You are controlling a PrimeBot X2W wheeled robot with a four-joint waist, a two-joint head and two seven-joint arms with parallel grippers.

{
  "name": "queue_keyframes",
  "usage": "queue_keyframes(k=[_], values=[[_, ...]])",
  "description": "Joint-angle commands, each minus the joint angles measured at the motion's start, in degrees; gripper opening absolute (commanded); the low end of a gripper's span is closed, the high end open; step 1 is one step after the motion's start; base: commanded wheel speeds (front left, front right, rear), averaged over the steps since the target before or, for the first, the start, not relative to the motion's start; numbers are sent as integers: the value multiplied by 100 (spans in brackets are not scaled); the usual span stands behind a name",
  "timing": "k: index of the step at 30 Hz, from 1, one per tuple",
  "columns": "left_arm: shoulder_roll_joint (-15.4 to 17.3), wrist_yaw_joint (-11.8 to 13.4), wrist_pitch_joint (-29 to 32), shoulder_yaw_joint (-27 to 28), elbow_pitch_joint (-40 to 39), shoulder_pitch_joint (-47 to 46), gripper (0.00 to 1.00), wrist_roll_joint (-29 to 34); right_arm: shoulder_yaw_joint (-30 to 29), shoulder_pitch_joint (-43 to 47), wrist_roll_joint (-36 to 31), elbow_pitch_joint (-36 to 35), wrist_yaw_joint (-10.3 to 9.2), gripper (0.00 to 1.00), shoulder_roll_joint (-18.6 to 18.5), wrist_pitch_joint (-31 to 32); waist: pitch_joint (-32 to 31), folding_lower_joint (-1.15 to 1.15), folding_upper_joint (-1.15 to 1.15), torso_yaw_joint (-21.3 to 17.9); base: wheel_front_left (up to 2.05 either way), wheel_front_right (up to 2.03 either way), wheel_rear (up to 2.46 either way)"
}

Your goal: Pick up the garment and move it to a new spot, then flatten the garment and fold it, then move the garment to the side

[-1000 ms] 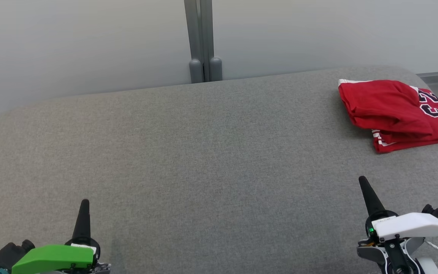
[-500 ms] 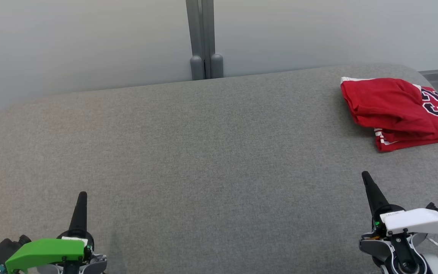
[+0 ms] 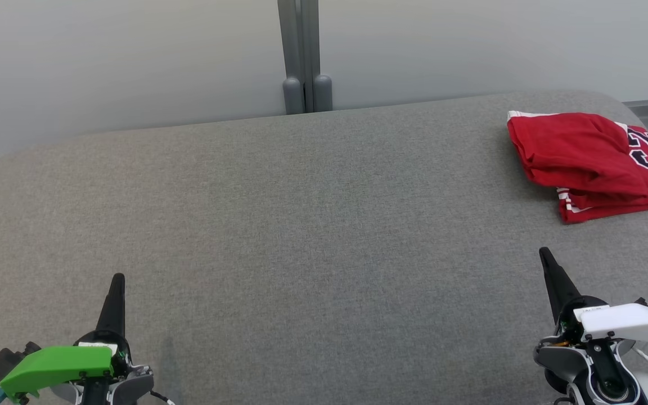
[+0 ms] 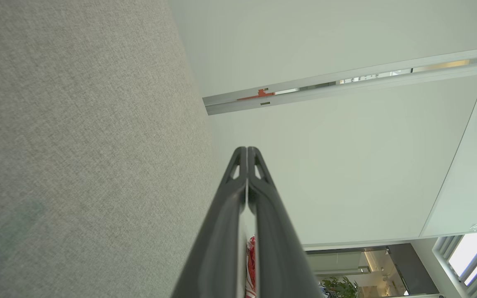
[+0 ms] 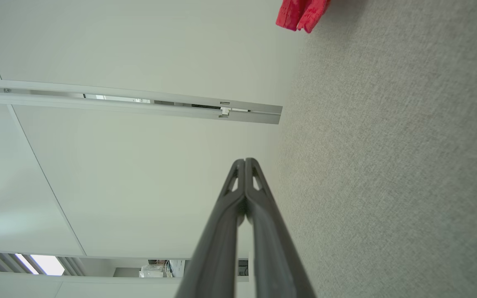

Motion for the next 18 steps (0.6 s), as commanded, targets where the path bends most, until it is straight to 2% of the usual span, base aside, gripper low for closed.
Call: queue_keyframes(k=[1,18], values=[[15,-37,43,38,-1,-144,0,-126,-37,-91,126,0,3,0,7,40,6,0,0,3,0,0,0],[-2,-131,237,144,85,-297,0,-758,-180,-173,745,31,2,0,38,228,77,0,0,36,0,0,0]])
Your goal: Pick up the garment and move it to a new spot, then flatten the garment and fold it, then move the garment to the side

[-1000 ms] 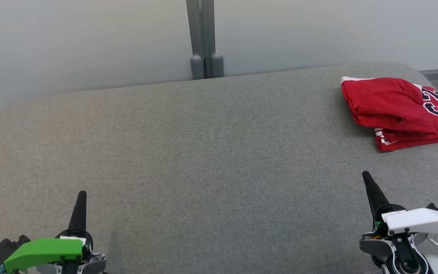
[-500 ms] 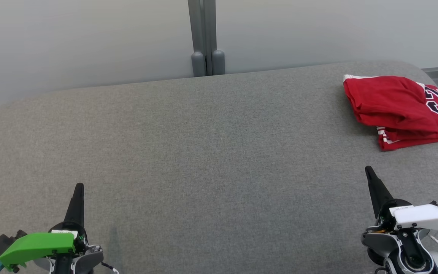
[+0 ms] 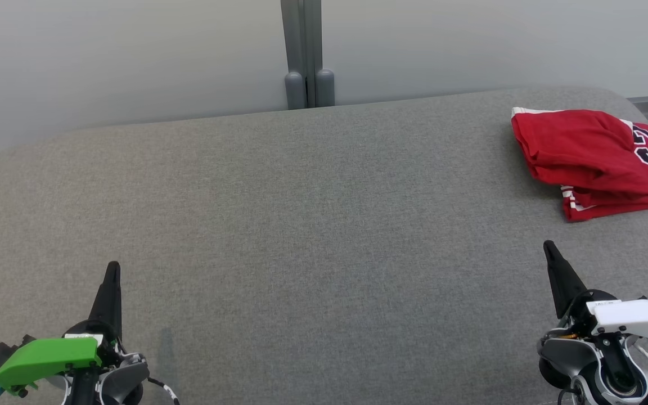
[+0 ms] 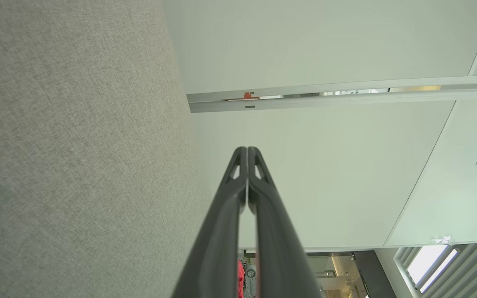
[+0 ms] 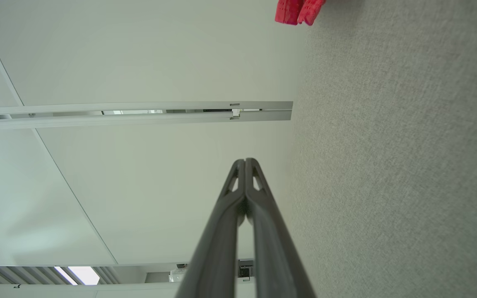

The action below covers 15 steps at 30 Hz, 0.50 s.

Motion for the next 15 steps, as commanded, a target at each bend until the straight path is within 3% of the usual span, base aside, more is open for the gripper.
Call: queue_keyframes(k=[1,15], values=[[2,-51,39,29,23,-116,0,-113,-35,-77,123,14,2,0,15,45,7,0,0,4,0,0,0],[-17,-52,67,55,25,-116,0,-87,-58,-65,93,15,2,0,31,60,10,0,0,5,0,0,0]])
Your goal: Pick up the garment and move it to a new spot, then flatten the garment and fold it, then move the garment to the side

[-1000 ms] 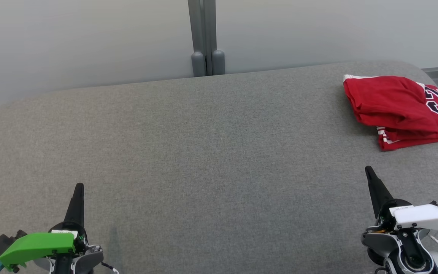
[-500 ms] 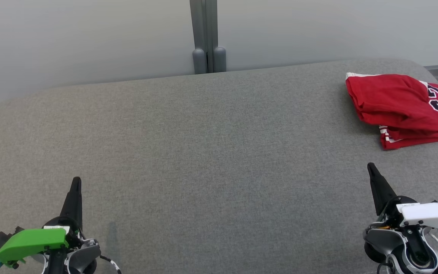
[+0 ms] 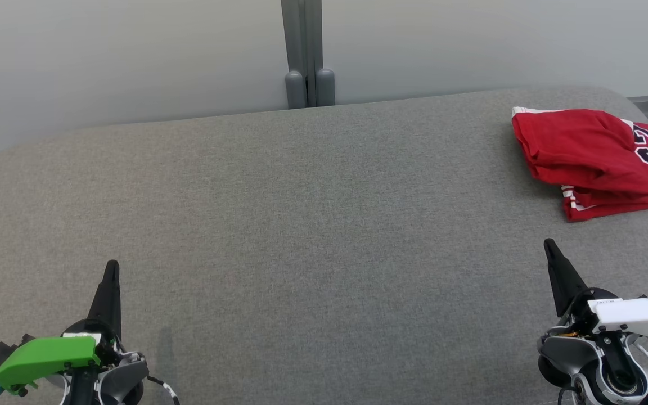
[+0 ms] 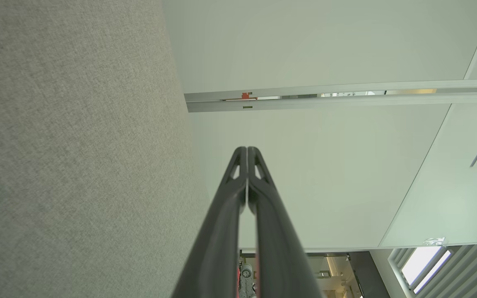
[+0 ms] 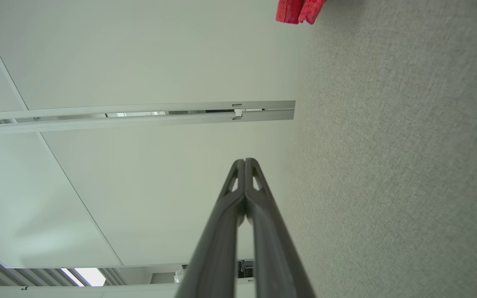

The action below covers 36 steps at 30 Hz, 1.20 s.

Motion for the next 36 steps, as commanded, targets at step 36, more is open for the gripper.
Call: queue_keyframes(k=[36], values=[[-32,-32,55,70,11,-91,0,51,-56,-38,-53,13,2,0,38,52,-1,0,0,0,0,0,0]])
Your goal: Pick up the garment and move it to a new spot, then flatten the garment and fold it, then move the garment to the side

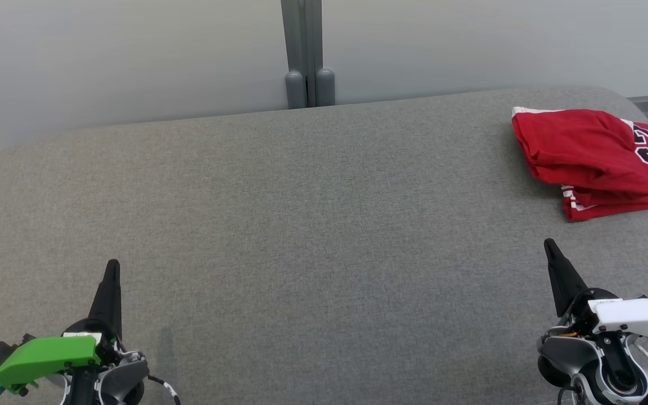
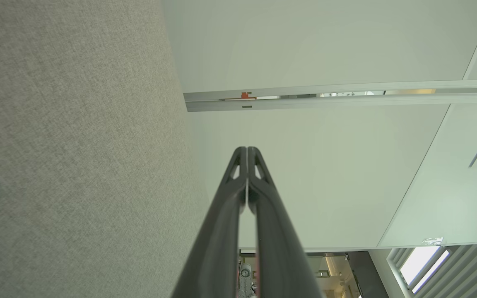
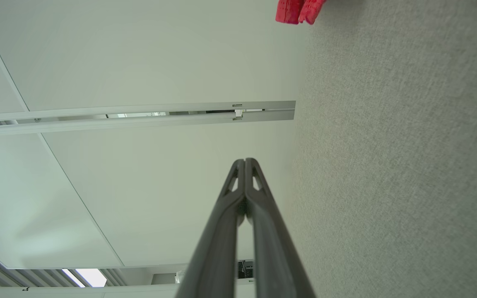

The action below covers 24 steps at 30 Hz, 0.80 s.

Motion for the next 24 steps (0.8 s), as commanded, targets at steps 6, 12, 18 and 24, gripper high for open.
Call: queue_keyframes(k=[6,12,18,24], values=[[5,-32,21,34,10,-81,0,36,-15,-36,-37,12,2,0,4,33,0,0,0,0,0,0,0],[3,-32,28,40,10,-82,0,44,-21,-37,-44,12,2,0,8,35,0,0,0,0,0,0,0],[-2,-32,32,45,10,-82,0,46,-27,-38,-45,13,2,0,12,41,0,0,0,0,0,0,0],[-7,-32,38,49,10,-83,0,45,-32,-38,-50,12,2,0,14,35,0,0,0,0,0,0,0]])
